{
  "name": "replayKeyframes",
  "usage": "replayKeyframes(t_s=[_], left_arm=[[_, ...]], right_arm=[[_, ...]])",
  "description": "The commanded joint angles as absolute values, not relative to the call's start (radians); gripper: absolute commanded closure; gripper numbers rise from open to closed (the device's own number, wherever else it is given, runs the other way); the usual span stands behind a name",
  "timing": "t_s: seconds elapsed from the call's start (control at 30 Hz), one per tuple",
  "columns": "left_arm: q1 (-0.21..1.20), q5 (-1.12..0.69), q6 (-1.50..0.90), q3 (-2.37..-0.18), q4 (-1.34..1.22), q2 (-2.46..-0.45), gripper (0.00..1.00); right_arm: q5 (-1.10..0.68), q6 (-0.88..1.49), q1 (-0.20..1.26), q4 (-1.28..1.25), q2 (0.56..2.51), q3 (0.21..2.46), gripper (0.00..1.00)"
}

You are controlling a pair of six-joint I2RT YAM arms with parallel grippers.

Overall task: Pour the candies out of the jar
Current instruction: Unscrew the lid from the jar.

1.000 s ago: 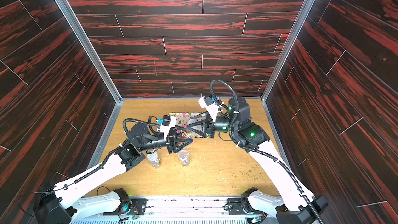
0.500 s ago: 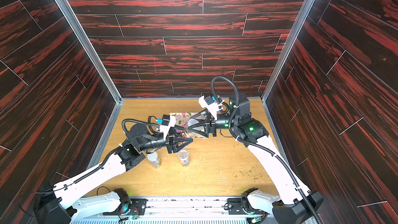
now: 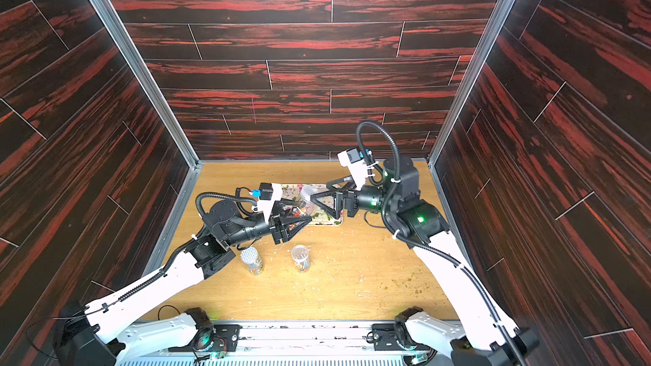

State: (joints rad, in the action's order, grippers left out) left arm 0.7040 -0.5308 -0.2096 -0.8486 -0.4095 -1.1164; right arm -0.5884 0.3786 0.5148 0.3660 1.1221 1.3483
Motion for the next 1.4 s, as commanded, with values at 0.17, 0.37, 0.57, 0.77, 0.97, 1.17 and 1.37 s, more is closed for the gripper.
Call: replayKeyframes(t_s=[0.17, 0.37, 0.57, 0.77, 0.97, 1.17, 1.37], left_arm=[[0.702, -0.514, -0.134, -0.838, -0.397, -1.11, 0.63], [0.702, -0.509, -0.113, -0.839, -0.401, -1.141, 0.63], [0.703, -0.508, -0.1, -0.839, -0.406, -1.158, 0.63], [0.703, -0.495, -0.092, -0.834, -0.41, -1.16, 0.63], [0.703, -0.49, -0.092, -0.832, -0.411, -1.158, 0.63], [0.703, -0.484, -0.09, -0.828, -0.408, -1.152, 0.63], [0.703, -0.481, -0.089, -0.825, -0.4, -1.152, 0.63]], right_arm=[[-0.265, 0.579, 0.605, 0.458, 1.127, 1.408, 0.02], [-0.09, 0.629, 0.711, 0.522, 1.209, 1.483, 0.06], [0.04, 0.667, 0.765, 0.554, 1.239, 1.5, 0.08], [0.106, 0.682, 0.783, 0.601, 1.245, 1.503, 0.09], [0.08, 0.677, 0.782, 0.587, 1.247, 1.49, 0.14], [0.056, 0.677, 0.782, 0.563, 1.239, 1.467, 0.18], [0.036, 0.676, 0.784, 0.564, 1.241, 1.457, 0.18]])
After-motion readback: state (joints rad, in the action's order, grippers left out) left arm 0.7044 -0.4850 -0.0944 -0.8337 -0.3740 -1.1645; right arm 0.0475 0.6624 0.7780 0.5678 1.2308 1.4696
